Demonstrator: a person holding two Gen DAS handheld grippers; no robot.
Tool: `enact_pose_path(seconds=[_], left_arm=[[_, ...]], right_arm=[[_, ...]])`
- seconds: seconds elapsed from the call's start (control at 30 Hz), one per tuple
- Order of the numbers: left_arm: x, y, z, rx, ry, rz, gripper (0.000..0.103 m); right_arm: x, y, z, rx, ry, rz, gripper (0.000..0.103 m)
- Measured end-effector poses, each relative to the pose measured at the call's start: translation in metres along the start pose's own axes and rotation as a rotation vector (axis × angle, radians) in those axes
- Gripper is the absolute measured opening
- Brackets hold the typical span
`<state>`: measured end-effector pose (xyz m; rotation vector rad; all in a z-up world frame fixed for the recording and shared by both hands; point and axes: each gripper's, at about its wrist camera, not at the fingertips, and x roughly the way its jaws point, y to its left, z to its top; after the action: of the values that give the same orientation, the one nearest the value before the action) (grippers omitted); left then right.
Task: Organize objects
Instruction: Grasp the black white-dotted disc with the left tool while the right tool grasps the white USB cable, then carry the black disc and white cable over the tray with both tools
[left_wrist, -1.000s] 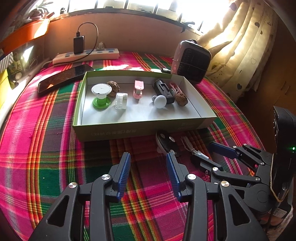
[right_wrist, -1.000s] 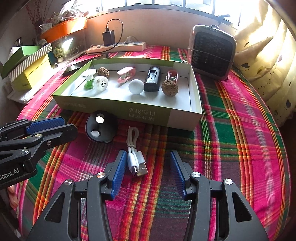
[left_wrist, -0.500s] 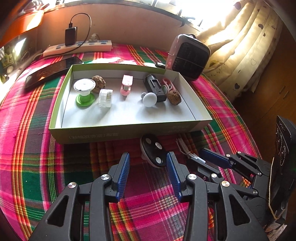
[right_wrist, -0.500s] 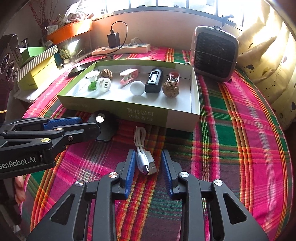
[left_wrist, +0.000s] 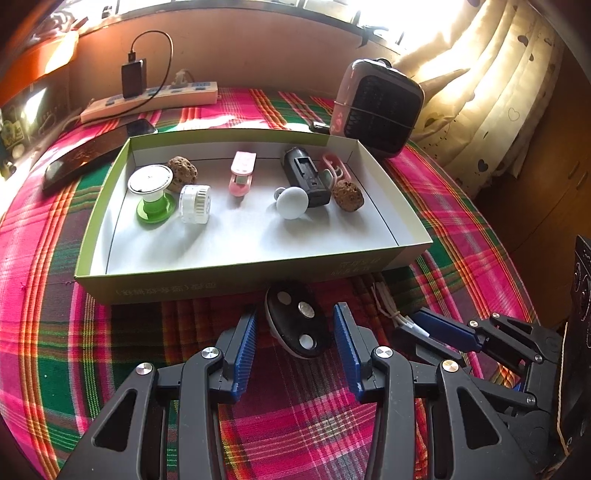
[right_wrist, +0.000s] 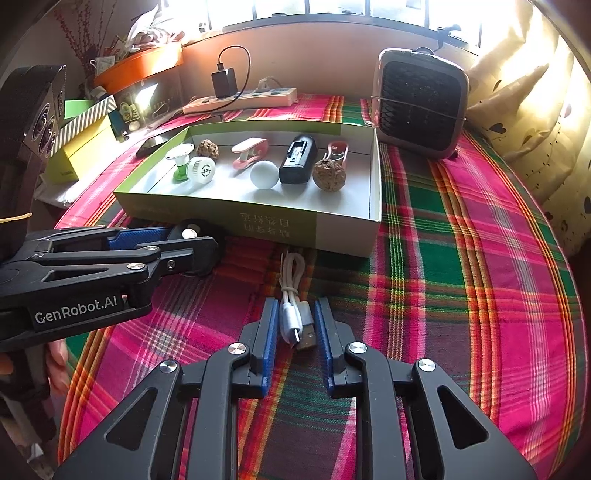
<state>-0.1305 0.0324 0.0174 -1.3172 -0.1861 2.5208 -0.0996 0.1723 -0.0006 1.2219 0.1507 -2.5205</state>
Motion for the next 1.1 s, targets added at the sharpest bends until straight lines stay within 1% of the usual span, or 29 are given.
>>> enact_pose_path(seconds=[0.23,0.3,0.37,0.43,0.53,0.63,1.1], left_arm=[[0.004,-0.001,0.001,-0.001,-0.009,0.021,0.039],[0.004,-0.001,0.001,0.0,-0.011,0.028,0.037],[0.004,-0.001,0.001,0.007,-0.016,0.042,0.031],[0.004,-0.001,0.0,0.002,-0.016,0.037,0.028],[0.003,-0.001,0.0,0.006,-0.019,0.043,0.027],[0.0,-0.002,-0.001,0.012,-0.029,0.048,0.024],[-0.009,-0.007,-0.005,0.049,-0.058,0.08,0.023]], right_arm=[[0.0,-0.001,0.0,0.0,0.0,0.003,0.021],[0.0,-0.001,0.0,0.0,0.0,0.002,0.021],[0.0,0.0,0.0,0.001,-0.001,0.002,0.021],[0.0,0.0,0.0,0.0,0.0,0.002,0.021],[0.0,-0.001,0.0,0.001,0.0,0.002,0.021],[0.0,0.0,0.0,0.0,0.0,0.001,0.021],[-0.003,-0.001,-0.001,0.0,-0.011,-0.002,0.021]])
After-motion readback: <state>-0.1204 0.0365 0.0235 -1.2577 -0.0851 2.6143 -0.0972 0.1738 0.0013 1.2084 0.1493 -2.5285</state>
